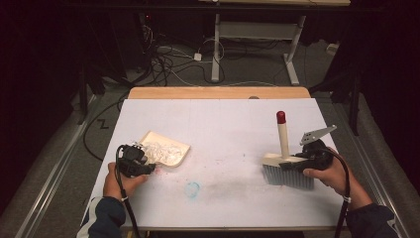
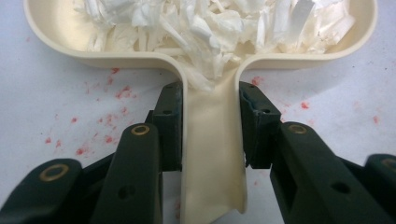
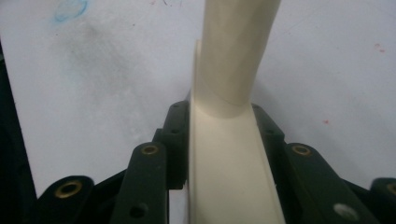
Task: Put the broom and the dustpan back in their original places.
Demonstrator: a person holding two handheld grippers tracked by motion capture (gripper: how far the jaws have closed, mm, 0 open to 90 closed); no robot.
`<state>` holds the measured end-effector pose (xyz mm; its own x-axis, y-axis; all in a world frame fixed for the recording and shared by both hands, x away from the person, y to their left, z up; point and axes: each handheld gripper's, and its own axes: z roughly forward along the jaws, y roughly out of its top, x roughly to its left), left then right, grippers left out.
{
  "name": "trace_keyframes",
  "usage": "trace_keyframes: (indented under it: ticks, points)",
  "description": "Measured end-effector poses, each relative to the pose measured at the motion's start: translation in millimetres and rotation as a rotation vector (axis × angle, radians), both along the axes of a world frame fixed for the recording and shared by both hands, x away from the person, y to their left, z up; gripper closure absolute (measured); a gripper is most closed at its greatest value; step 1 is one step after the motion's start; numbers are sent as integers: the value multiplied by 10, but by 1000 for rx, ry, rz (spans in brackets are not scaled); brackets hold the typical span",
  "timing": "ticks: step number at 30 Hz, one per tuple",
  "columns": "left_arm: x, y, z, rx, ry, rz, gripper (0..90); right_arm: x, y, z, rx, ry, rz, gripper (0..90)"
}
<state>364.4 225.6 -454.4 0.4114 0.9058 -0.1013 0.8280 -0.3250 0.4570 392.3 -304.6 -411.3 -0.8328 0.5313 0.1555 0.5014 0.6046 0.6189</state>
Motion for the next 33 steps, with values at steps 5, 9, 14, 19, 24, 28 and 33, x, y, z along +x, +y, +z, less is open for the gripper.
trace_keyframes:
  ticks: [5,9,14,19,24,28,33]
  points:
    - [-42,-64,-1,-8,-5,-13,624,91,34,-7,-21,-4,-25,619]
    - [-76,-66,-8,-43,-2,-11,602,167,20,-6,-17,-3,-44,608]
    - [-149,-96,-20,-64,6,-27,585,231,-22,12,0,-8,-83,605]
    - [-195,-140,-30,-63,5,-45,561,275,-49,-2,3,-5,-103,593]
    - [-252,-218,-15,-63,0,-106,539,309,-94,21,1,-20,-157,544]
    - [-293,-265,14,-59,-32,-144,510,352,-120,27,7,-46,-184,506]
    - [-334,-299,-12,-26,-90,-199,461,461,-194,69,-16,-91,-206,562]
